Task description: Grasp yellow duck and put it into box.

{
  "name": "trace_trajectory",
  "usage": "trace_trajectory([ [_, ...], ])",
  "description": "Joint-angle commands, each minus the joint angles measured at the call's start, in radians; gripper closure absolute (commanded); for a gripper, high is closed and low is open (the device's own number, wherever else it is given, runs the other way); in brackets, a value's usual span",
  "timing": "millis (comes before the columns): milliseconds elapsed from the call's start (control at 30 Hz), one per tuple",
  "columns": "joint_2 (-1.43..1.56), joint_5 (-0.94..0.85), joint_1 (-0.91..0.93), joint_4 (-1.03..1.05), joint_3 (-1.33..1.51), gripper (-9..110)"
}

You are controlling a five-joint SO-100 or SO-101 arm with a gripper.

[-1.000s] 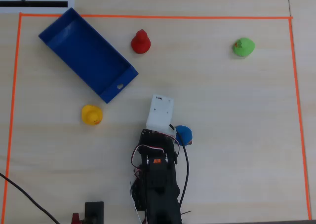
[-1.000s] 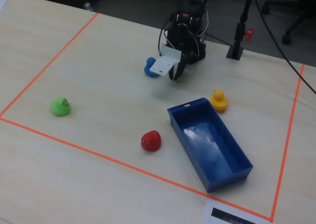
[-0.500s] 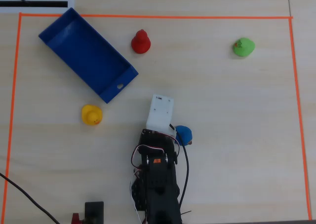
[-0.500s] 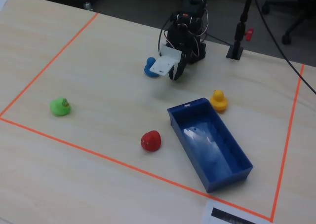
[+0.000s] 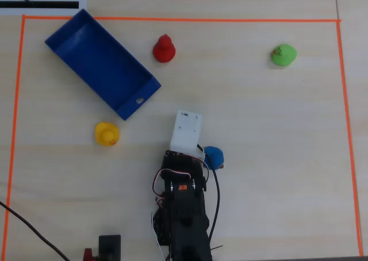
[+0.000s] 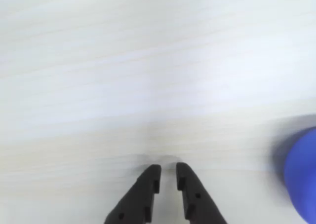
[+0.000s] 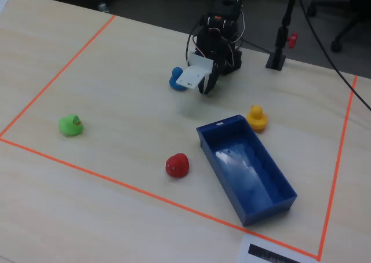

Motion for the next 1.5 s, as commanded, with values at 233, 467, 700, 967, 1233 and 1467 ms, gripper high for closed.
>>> trace_trajectory([
  [233,-0.009,0.003,-0.009,0.021,-0.006,101],
  [467,-0.009,0.003,-0.009,0.021,-0.006,101],
  [700,-0.009,-0.011,-0.009,0.021,-0.006,101],
  [967,-0.118,0.021,0.012,-0.057,-0.123,82],
  [1233,-0.541,0.109,-0.005,0.044,-0.629,66],
  [1467,-0.756,0.331,-0.184,0.224,-0.931,65],
])
